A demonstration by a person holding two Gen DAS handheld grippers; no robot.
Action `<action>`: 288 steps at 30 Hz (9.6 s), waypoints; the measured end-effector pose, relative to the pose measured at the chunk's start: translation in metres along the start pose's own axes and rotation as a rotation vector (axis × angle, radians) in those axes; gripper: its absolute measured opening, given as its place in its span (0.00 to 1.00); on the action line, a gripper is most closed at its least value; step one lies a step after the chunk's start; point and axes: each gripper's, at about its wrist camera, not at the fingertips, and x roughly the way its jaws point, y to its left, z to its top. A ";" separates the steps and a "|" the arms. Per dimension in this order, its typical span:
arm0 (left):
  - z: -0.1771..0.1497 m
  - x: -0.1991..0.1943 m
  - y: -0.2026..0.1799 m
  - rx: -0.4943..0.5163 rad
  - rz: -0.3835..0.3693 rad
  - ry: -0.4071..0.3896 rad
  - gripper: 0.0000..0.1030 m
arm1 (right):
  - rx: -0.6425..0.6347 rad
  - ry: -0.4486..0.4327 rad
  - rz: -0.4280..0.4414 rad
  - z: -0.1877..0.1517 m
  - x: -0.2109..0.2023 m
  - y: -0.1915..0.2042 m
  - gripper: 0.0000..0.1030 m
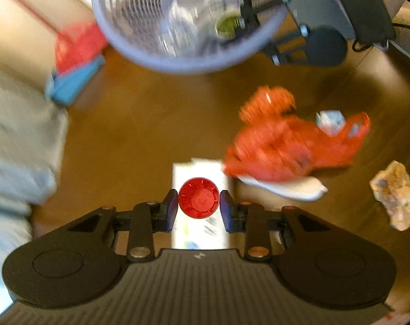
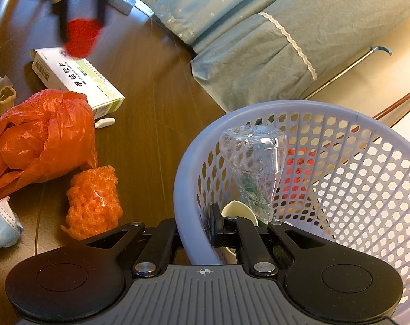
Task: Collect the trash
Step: 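Carry the red cap over the wastebasket and release it, then reach the left tool to the beige hair tie and grasp it, then carry the hair tie over the wastebasket and release it, then reach the left tool to the crumpled snack wrapper and grasp it, then carry the wrapper over the wastebasket and release it, then reach the left tool to the red plastic bag and grasp it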
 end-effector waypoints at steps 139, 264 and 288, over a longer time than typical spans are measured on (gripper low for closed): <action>0.121 -0.036 0.061 0.013 0.012 -0.273 0.32 | 0.032 -0.006 0.006 0.006 0.003 -0.005 0.03; 0.082 -0.034 0.032 0.112 0.110 -0.152 0.62 | 0.027 0.000 0.014 -0.002 -0.006 -0.004 0.03; 0.007 -0.008 -0.090 0.428 -0.032 -0.043 0.59 | 0.023 0.003 0.013 -0.003 -0.008 -0.003 0.03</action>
